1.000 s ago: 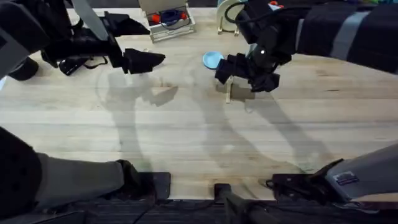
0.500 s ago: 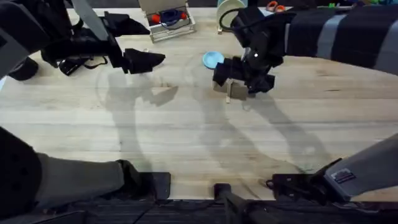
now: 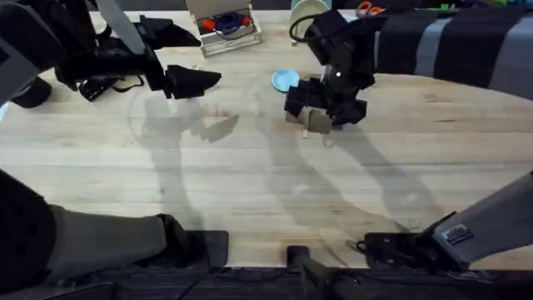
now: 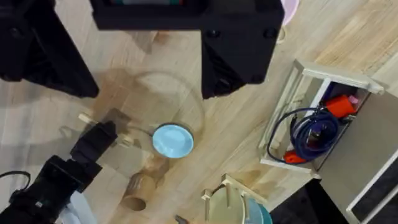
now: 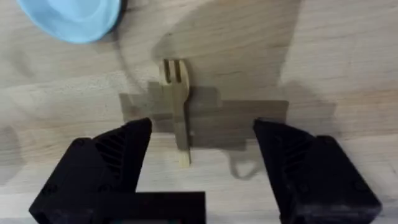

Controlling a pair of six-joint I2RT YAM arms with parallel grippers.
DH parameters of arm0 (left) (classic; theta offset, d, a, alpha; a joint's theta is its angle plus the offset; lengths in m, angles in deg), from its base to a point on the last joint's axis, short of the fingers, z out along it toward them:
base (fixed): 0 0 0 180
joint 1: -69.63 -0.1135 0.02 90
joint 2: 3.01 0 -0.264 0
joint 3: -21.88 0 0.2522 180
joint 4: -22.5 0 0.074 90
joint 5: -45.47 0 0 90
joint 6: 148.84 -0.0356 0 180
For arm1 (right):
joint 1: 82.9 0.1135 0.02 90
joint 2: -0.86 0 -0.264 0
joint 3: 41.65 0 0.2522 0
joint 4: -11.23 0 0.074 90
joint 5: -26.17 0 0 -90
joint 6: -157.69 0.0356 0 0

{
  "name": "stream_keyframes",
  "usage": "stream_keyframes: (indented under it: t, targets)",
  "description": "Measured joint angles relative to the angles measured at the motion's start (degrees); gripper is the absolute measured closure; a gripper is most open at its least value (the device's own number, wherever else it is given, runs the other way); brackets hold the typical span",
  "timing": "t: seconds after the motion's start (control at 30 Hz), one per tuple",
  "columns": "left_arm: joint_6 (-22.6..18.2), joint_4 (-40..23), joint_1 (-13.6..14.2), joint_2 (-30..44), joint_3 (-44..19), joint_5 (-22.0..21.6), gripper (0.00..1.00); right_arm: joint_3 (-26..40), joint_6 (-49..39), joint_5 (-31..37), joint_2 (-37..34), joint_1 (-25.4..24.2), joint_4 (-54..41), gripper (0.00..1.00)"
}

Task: Pick up a utensil and set it on the pink plate, then put the other utensil in the container.

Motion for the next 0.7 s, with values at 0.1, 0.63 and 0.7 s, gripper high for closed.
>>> stream_keyframes:
  t: [0.1, 0.63, 0.7]
  targets:
    - [0.0, 0.0, 0.0, 0.0, 0.0, 0.0, 0.008, 0.1, 0.0, 0.2, -0.1, 0.0, -0.3, 0.009]
    - [0.0, 0.0, 0.0, 0.0, 0.0, 0.0, 0.008, 2.6, 0.0, 3.1, -2.7, 1.8, -3.4, 0.010]
    - [0.0, 0.0, 0.0, 0.0, 0.0, 0.0, 0.008, 3.1, 0.0, 3.1, -3.1, 1.8, -3.8, 0.010]
